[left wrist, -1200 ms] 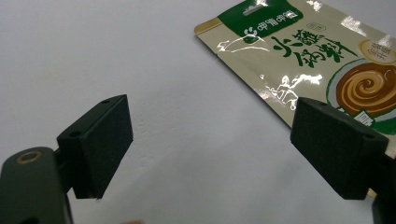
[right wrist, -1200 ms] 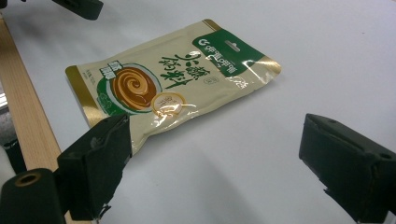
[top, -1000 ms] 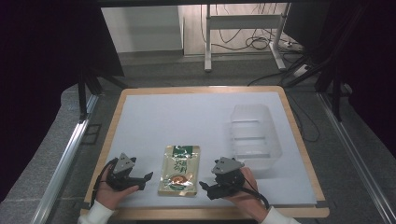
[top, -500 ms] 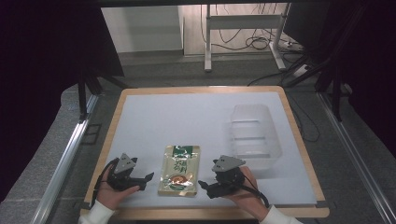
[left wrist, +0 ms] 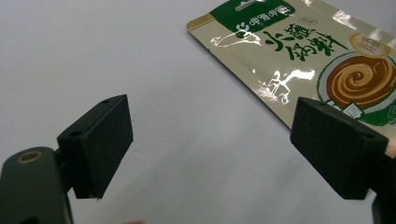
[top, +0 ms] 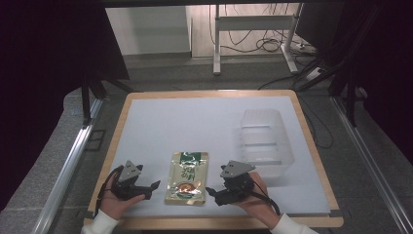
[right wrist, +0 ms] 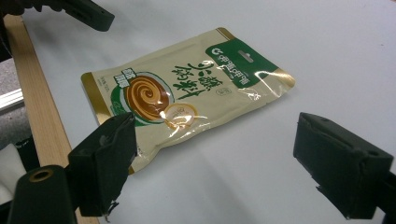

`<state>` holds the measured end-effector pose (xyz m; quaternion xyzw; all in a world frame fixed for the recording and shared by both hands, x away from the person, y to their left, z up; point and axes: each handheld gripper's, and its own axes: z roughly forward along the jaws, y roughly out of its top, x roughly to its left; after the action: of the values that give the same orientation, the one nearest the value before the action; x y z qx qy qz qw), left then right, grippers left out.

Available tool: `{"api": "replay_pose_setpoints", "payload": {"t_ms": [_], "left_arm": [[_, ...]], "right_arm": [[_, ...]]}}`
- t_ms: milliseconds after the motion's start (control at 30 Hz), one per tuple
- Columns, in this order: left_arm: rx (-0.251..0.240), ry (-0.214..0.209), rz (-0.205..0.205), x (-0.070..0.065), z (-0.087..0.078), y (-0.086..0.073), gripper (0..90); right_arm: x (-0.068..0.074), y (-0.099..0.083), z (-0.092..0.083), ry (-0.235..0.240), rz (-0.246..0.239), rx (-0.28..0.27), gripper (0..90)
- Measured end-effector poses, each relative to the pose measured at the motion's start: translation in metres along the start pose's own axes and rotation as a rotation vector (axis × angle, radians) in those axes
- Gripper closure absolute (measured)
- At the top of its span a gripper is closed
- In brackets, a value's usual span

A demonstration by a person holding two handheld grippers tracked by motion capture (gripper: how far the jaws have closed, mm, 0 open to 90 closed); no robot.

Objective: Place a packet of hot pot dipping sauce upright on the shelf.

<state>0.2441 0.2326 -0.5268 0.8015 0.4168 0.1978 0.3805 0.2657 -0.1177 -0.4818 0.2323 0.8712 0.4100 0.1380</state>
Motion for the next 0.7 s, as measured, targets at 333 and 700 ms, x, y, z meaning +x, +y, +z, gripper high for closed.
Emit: {"api": "replay_pose_setpoints", "payload": {"t_ms": [333,700], "left_arm": [[0.006,0.006,-0.001,0.0,0.001,0.0,13.1],[0.014,0.01,0.003,0.0,0.0,0.0,13.1]], "right_arm": [[-0.002,0.016,-0.005,0.016,-0.025,-0.014,15.6],[-0.004,0.041,-0.01,0.024,-0.04,-0.047,15.6]]}}
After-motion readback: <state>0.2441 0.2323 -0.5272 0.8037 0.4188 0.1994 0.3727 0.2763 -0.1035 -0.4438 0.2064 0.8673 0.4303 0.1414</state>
